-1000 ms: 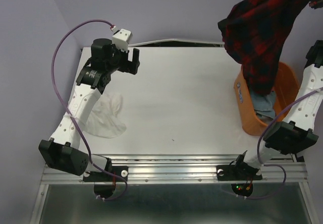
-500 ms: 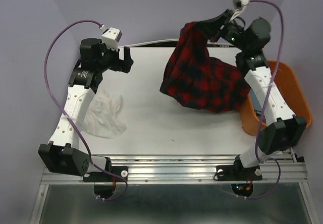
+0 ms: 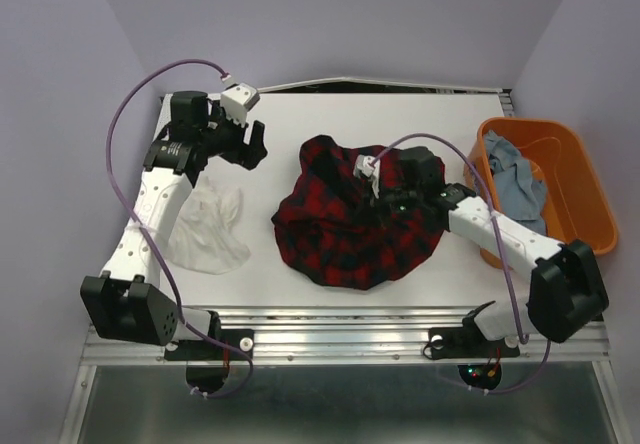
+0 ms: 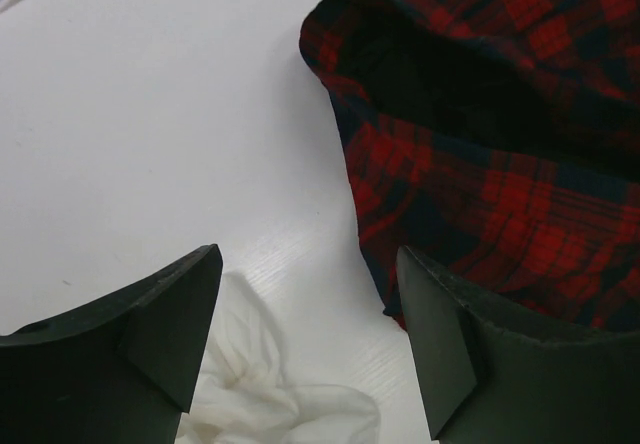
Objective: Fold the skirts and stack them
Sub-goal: Move the skirt to the center of the board, then flatten the skirt out
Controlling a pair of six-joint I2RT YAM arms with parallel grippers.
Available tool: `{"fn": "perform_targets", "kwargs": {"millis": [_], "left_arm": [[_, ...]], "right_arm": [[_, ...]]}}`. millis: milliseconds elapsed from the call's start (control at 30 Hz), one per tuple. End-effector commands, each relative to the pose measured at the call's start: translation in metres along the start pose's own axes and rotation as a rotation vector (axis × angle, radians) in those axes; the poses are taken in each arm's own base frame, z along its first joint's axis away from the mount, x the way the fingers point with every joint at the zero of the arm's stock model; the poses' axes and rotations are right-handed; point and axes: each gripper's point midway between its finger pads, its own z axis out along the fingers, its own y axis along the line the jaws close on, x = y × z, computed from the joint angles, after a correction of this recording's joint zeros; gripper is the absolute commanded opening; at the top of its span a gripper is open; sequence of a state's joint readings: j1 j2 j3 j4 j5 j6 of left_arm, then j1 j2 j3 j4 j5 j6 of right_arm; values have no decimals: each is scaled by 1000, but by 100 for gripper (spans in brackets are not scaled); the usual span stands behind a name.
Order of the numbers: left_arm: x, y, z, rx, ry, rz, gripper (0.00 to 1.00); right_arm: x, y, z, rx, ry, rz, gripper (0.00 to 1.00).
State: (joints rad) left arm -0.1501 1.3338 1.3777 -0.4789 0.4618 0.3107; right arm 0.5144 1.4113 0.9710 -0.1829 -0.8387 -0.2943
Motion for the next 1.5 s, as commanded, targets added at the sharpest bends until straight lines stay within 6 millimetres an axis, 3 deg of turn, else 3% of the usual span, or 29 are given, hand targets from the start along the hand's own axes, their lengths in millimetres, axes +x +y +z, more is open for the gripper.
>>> {"fn": "perform_targets", "kwargs": {"millis": [0, 67, 167, 333, 367, 467, 500, 533, 667, 700, 833, 867, 900, 1100, 1200, 1267, 1300, 1333, 1367, 1400, 1433, 1467], "left_arm": [[34, -14, 17, 107, 105, 84, 81], [47, -18, 30, 117, 169, 109, 81], [58, -41, 54, 175, 237, 172, 81], [37, -63, 92, 212, 242, 207, 81], [24, -64, 97, 210, 220, 226, 82], [33, -65, 122, 217, 275, 245, 83], [26, -63, 127, 213, 264, 252, 84], [35, -59, 139, 207, 295, 246, 84], [39, -52, 164, 193, 317, 238, 84], [32, -51, 168, 189, 302, 237, 84], [43, -54, 200, 238, 334, 211, 85], [39, -55, 202, 253, 334, 219, 85], [49, -57, 210, 273, 359, 215, 85], [60, -66, 227, 334, 357, 214, 82], [62, -59, 241, 295, 342, 200, 68], [58, -58, 243, 297, 323, 180, 43], [55, -58, 243, 297, 313, 174, 43], [49, -55, 240, 287, 301, 164, 16], [42, -51, 237, 265, 291, 161, 1], [25, -39, 229, 215, 259, 148, 0], [24, -30, 228, 201, 252, 141, 0], [0, -20, 214, 157, 198, 124, 0]], "right_arm": [[48, 39, -33, -66, 150, -242, 1], [66, 43, -44, -54, 211, -268, 1], [75, 49, -54, -39, 227, -320, 2], [87, 55, -56, -67, 272, -323, 5], [94, 56, -58, -76, 294, -329, 5], [109, 58, -63, -82, 334, -350, 4], [115, 58, -66, -75, 356, -350, 3], [120, 58, -67, -73, 368, -350, 3], [125, 60, -74, -52, 387, -348, 2], [126, 61, -75, -51, 391, -346, 2], [128, 61, -77, -35, 397, -344, 2], [129, 61, -78, -31, 404, -336, 2], [129, 60, -79, -26, 406, -333, 1], [128, 58, -84, 18, 420, -306, 1], [122, 51, -90, 88, 431, -275, 1], [112, 45, -95, 147, 426, -278, 1], [108, 43, -98, 170, 424, -287, 1], [103, 41, -101, 189, 421, -293, 1], [98, 38, -103, 212, 417, -297, 1], [87, 32, -109, 263, 411, -303, 1], [81, 28, -112, 294, 410, -305, 1], [75, 23, -116, 329, 413, -304, 1]]}}
